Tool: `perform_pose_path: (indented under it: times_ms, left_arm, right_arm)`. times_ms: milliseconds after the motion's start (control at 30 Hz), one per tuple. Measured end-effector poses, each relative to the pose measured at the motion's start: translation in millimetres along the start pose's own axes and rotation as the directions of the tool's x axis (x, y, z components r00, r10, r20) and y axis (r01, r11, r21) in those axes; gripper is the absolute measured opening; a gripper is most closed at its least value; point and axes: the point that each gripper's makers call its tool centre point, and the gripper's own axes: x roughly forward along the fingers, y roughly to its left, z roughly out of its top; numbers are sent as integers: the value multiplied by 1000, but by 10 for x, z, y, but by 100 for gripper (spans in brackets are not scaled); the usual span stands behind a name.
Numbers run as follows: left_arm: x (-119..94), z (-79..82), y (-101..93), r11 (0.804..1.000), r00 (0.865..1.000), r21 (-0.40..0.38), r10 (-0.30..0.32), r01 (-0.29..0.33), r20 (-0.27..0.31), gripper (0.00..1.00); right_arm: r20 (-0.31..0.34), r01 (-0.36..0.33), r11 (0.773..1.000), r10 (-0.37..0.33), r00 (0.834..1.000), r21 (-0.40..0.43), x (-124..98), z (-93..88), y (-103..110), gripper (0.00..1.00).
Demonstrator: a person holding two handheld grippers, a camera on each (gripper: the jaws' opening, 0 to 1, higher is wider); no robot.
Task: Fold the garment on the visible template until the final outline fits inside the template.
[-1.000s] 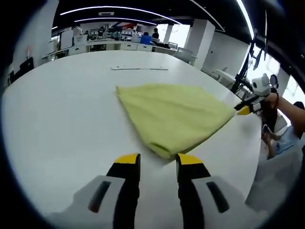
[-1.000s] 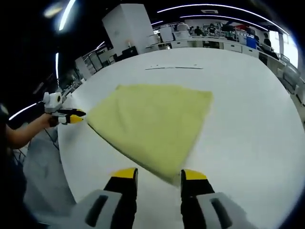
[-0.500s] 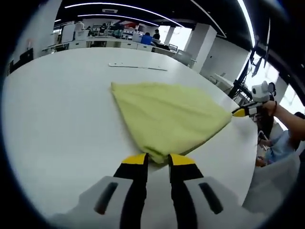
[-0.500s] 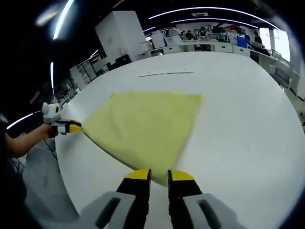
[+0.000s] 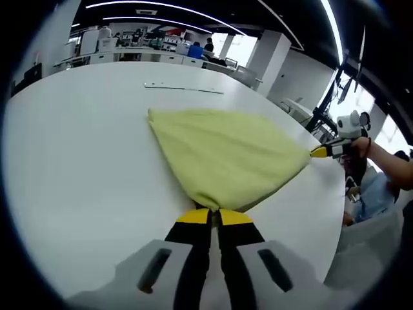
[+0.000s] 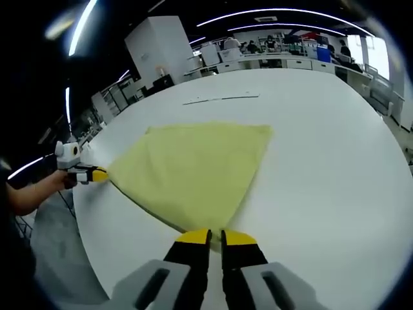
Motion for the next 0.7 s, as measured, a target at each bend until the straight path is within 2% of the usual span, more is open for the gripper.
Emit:
perform_pose_path:
  times_ms: [133, 233, 367, 467, 500, 533, 600, 700]
  left_arm:
    - [-32, -7, 22, 996, 999, 90, 20, -17, -33, 0]
    - [-69, -15, 62, 984, 997, 174, 42, -30, -63, 0]
    - [-123, -35, 143, 969, 993, 242, 76, -53, -90, 0]
    - [-142, -21, 134, 966, 994, 255, 64, -39, -91, 0]
    - [-141, -15, 127, 962, 994, 271, 65, -38, -93, 0]
    - [-148, -25, 129, 949, 991, 312, 77, -39, -109, 0]
    - [-137, -37, 126, 940, 989, 337, 89, -45, -117, 0]
    - [-128, -52, 126, 938, 988, 343, 94, -46, -123, 0]
  right_arm:
    - [-1, 1, 1000, -1, 1000, 6, -4, 0, 0, 0]
    - [3, 3, 1000, -3, 1000, 16, -11, 3, -13, 0]
    - [3, 13, 1000, -13, 1000, 26, -14, 2, -35, 0]
    - [5, 17, 999, -17, 1000, 30, -15, 2, -28, 0]
    - [1, 19, 999, -19, 1000, 26, -11, -2, -28, 0]
    - [2, 24, 999, -24, 1000, 22, -9, -1, -30, 0]
    - [3, 27, 999, -27, 1000, 23, -9, 3, -32, 0]
    - [8, 30, 999, -30, 1000, 27, -26, 13, -34, 0]
